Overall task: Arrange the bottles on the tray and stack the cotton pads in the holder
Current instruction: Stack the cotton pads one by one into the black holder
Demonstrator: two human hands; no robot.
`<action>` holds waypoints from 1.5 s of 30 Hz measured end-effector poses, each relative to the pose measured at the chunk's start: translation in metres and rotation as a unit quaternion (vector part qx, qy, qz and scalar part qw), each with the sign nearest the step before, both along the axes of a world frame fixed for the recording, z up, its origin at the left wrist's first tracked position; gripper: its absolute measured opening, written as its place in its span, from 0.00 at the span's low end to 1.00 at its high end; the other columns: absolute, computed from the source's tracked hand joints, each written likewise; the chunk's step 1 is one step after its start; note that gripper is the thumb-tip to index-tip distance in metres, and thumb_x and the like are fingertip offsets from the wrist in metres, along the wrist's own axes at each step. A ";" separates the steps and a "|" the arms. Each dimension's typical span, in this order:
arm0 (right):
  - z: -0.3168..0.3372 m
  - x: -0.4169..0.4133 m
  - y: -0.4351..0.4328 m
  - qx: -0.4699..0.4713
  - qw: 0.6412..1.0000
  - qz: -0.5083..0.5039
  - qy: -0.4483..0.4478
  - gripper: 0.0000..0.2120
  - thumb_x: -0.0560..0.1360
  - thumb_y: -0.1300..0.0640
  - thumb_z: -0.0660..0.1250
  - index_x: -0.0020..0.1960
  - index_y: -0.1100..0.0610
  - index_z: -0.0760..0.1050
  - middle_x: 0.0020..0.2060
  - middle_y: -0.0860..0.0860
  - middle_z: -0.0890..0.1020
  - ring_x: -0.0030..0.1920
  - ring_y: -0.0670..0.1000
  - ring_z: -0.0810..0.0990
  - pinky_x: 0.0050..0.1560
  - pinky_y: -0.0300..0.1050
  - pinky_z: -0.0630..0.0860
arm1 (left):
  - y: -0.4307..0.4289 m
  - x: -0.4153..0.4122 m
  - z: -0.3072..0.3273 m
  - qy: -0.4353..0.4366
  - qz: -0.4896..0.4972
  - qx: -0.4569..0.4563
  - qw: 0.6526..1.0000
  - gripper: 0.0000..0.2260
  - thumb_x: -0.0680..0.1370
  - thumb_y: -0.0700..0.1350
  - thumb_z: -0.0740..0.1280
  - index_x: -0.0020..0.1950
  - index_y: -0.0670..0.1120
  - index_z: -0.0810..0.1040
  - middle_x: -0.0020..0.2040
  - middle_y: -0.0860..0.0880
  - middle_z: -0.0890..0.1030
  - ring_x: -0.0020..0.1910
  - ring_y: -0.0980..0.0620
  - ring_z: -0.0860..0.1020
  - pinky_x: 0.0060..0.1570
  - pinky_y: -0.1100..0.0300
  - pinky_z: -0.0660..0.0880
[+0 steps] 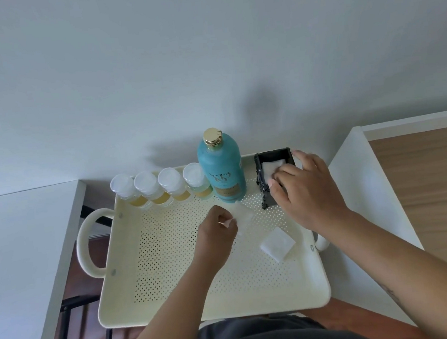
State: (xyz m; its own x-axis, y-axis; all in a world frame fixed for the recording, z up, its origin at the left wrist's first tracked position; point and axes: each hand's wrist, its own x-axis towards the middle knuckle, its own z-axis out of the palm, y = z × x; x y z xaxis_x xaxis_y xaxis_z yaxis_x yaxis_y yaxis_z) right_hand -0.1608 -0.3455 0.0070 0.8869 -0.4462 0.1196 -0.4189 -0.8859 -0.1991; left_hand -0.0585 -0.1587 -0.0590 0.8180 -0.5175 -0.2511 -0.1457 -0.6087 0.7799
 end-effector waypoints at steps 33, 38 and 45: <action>0.042 0.006 0.011 0.299 0.933 -0.090 -0.177 0.09 0.77 0.50 0.65 0.47 0.55 0.79 0.35 0.41 0.74 0.46 0.54 0.74 0.55 0.61 0.72 | -0.031 0.001 0.069 0.290 0.046 -0.201 0.935 0.11 0.72 0.50 0.75 0.51 0.49 0.80 0.43 0.53 0.84 0.43 0.54 0.80 0.46 0.56 0.74; 0.039 0.009 -0.006 0.317 0.923 -0.148 -0.162 0.07 0.77 0.50 0.66 0.47 0.53 0.78 0.40 0.47 0.81 0.49 0.57 0.78 0.58 0.60 0.71 | -0.022 -0.010 0.039 0.297 0.053 -0.072 0.951 0.10 0.74 0.49 0.73 0.51 0.47 0.79 0.44 0.51 0.82 0.40 0.54 0.79 0.39 0.61 0.75; 0.021 0.016 -0.017 0.297 0.929 -0.180 -0.124 0.07 0.76 0.50 0.66 0.46 0.53 0.78 0.42 0.45 0.79 0.53 0.57 0.75 0.54 0.51 0.66 | -0.020 -0.031 0.002 0.120 -0.086 0.074 0.986 0.09 0.74 0.50 0.71 0.52 0.50 0.78 0.51 0.54 0.81 0.43 0.59 0.77 0.37 0.67 0.71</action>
State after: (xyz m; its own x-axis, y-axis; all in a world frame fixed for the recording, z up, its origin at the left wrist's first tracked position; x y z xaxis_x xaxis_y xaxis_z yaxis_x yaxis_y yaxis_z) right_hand -0.1452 -0.3623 0.0283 0.6457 -0.7611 -0.0620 -0.5422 -0.3997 -0.7391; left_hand -0.0898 -0.1788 -0.0569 0.6285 -0.5864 -0.5110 -0.0787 -0.7015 0.7083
